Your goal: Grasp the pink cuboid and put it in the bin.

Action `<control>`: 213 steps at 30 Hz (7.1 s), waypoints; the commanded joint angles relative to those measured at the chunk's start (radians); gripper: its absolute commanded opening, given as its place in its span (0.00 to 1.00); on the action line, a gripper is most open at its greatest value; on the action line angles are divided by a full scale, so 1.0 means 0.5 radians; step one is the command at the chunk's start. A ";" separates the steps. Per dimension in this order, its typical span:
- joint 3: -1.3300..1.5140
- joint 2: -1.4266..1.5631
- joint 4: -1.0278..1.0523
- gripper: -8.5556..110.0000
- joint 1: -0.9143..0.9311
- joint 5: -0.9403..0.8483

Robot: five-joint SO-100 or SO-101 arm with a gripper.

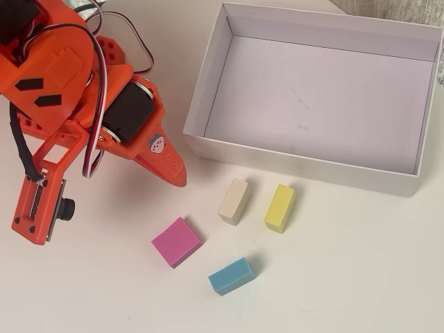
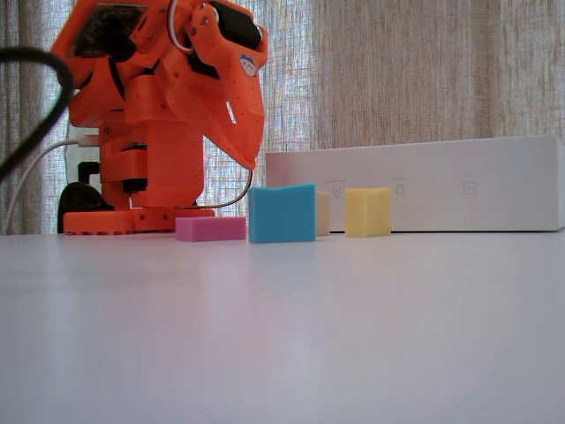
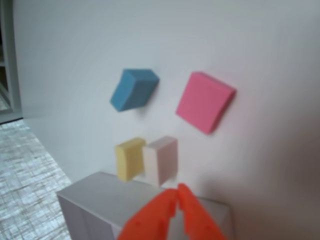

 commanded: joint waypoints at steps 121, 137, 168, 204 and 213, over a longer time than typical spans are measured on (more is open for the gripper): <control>-2.230 -2.724 0.641 0.29 0.147 0.684; -1.786 -2.749 0.276 0.29 0.350 0.476; -1.651 -2.571 0.341 0.29 0.696 -0.761; -1.062 -2.592 -0.347 0.28 0.546 -0.715; -1.040 -2.657 -0.396 0.27 0.546 -0.706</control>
